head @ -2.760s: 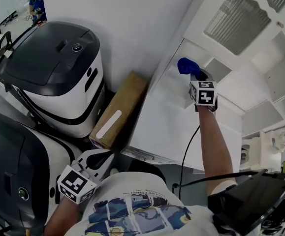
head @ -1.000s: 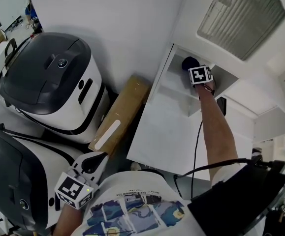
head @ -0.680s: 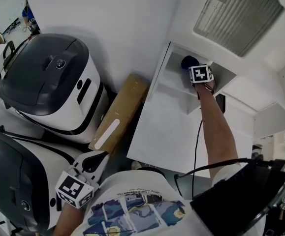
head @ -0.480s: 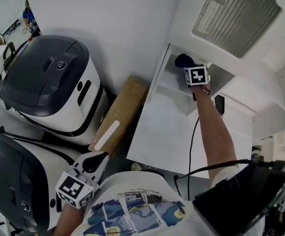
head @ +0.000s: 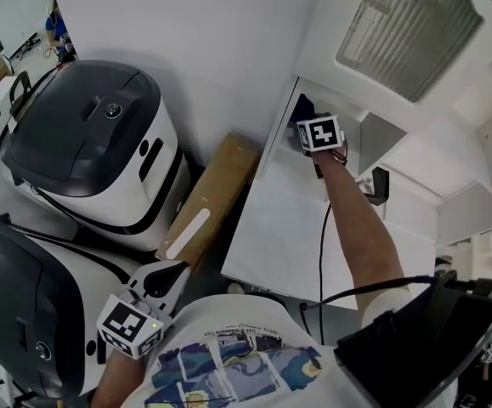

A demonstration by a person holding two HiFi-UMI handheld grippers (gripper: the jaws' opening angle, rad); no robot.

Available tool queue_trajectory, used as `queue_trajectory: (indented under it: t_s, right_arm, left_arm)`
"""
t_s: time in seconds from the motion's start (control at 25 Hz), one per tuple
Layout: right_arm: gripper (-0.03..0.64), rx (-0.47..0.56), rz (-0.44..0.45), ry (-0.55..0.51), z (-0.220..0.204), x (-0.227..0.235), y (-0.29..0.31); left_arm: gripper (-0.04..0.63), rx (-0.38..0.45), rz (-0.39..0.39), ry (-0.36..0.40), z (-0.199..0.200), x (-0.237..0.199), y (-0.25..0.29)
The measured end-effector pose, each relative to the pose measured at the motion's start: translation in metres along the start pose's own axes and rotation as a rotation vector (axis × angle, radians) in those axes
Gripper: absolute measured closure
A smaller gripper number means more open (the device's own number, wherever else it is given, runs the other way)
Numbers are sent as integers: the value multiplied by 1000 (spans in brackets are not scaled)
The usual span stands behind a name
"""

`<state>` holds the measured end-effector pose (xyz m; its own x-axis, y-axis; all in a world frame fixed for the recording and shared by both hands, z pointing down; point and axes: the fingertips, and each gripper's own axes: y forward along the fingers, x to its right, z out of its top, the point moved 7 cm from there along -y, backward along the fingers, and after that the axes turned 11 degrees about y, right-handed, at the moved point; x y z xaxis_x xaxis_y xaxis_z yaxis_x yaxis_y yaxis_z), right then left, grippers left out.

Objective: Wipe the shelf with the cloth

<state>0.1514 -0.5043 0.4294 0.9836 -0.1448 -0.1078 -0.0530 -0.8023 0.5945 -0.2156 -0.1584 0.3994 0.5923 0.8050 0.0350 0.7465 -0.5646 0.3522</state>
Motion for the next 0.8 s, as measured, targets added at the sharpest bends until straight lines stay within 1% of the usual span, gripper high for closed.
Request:
queue_trajectory:
  t_s: [0.08, 0.16, 0.32, 0.56, 0.8]
  right_arm:
    - [548, -23, 23, -6, -1, -8, 2]
    - [548, -35, 18, -12, -3, -9, 8]
    - [548, -57, -20, -29, -13, 0, 15]
    - [548, -79, -68, -57, -22, 20, 11]
    - [548, -104, -146, -42, -35, 53, -1]
  left_arm:
    - [581, 3, -6, 4, 0, 1, 0]
    - [581, 4, -9, 8, 0, 1, 0]
    - [581, 4, -4, 0, 0, 0, -3]
    - [581, 0, -19, 1, -1, -3, 0]
    - [581, 5, -49, 13, 0, -5, 5]
